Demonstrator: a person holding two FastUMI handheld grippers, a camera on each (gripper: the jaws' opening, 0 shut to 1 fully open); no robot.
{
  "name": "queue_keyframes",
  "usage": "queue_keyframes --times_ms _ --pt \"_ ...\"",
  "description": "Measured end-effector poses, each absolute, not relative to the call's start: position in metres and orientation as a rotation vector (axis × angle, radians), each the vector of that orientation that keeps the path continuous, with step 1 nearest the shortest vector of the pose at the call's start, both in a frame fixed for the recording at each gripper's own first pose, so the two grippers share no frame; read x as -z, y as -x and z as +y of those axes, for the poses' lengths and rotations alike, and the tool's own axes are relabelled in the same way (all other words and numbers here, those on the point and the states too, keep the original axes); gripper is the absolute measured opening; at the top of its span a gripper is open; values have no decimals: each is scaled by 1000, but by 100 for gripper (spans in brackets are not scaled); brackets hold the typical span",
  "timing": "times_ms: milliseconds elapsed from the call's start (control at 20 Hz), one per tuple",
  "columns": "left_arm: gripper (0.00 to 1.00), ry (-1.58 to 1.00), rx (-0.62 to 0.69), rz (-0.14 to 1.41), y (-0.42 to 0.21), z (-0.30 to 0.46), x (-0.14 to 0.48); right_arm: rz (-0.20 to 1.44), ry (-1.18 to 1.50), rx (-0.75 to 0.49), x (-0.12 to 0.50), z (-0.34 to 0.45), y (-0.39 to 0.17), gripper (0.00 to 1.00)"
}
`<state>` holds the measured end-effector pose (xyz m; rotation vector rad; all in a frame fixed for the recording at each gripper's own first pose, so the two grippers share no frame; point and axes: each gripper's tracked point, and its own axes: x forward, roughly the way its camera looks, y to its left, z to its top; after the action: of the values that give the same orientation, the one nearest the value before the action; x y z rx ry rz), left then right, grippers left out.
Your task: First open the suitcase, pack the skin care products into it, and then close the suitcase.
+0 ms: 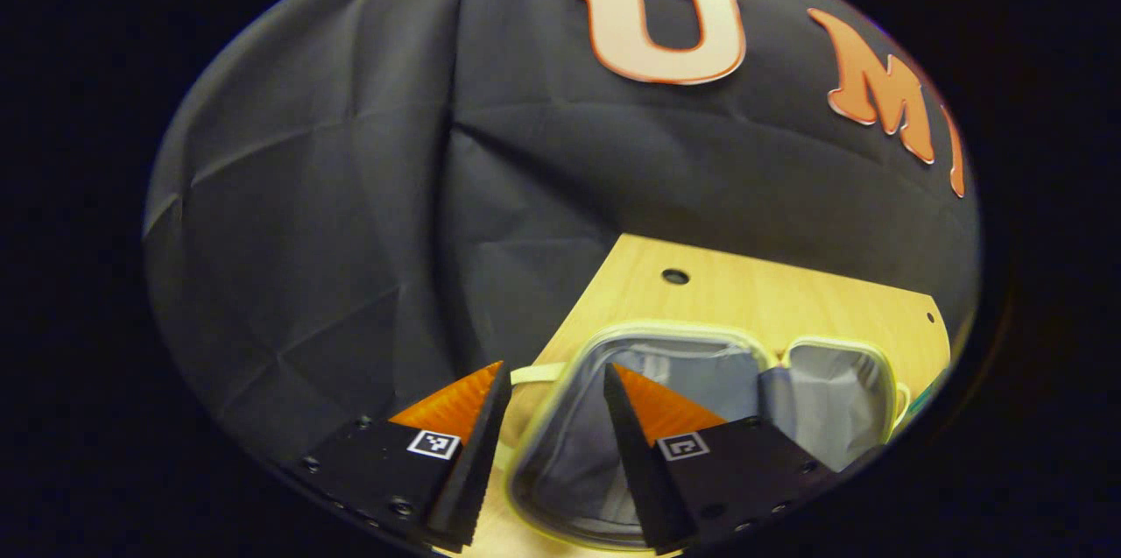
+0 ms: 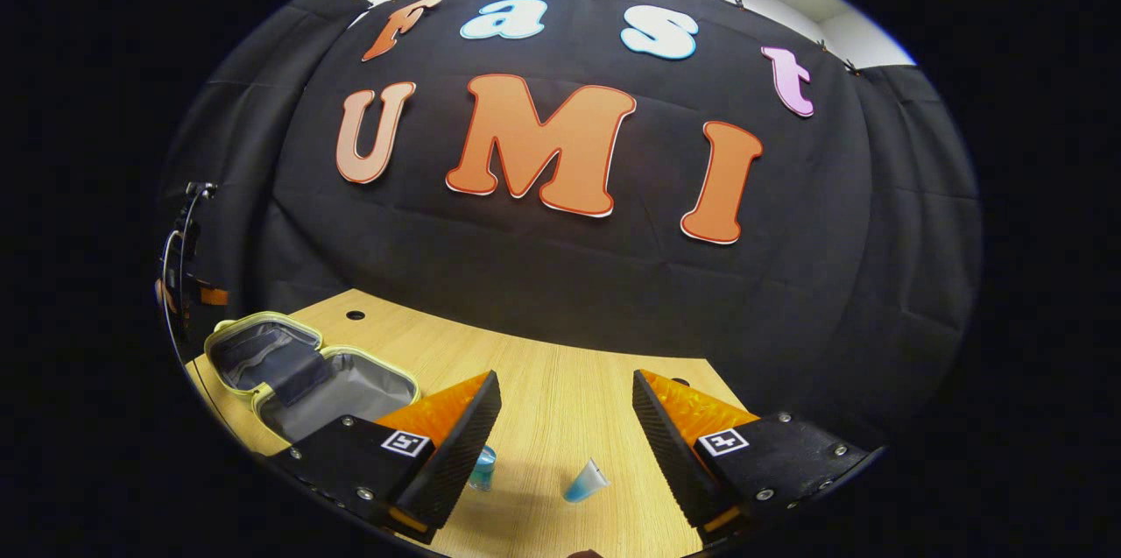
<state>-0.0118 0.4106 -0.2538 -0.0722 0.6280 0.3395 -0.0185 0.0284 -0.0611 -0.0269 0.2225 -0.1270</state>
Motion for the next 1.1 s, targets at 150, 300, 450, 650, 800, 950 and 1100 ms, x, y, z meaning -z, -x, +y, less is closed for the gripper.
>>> queue_keyframes --times_ms 150,300,450,650,800,950,1100 --pt "83 15 -278 548 5 367 216 226 -1 114 68 23 21 96" --pt "84 -30 -206 460 9 315 184 227 -16 99 73 17 22 96" --pt "98 -104 -134 450 13 258 187 235 -22 78 82 12 26 96" --pt "98 -117 -18 461 27 178 194 256 -23 56 97 0 35 96" --pt "98 -110 59 462 34 122 196 277 -19 40 108 -6 41 96" --pt "98 -106 150 456 42 64 196 300 -13 16 120 -8 46 96" --pt "98 -101 233 456 54 12 200 319 1 -20 130 -8 50 96"
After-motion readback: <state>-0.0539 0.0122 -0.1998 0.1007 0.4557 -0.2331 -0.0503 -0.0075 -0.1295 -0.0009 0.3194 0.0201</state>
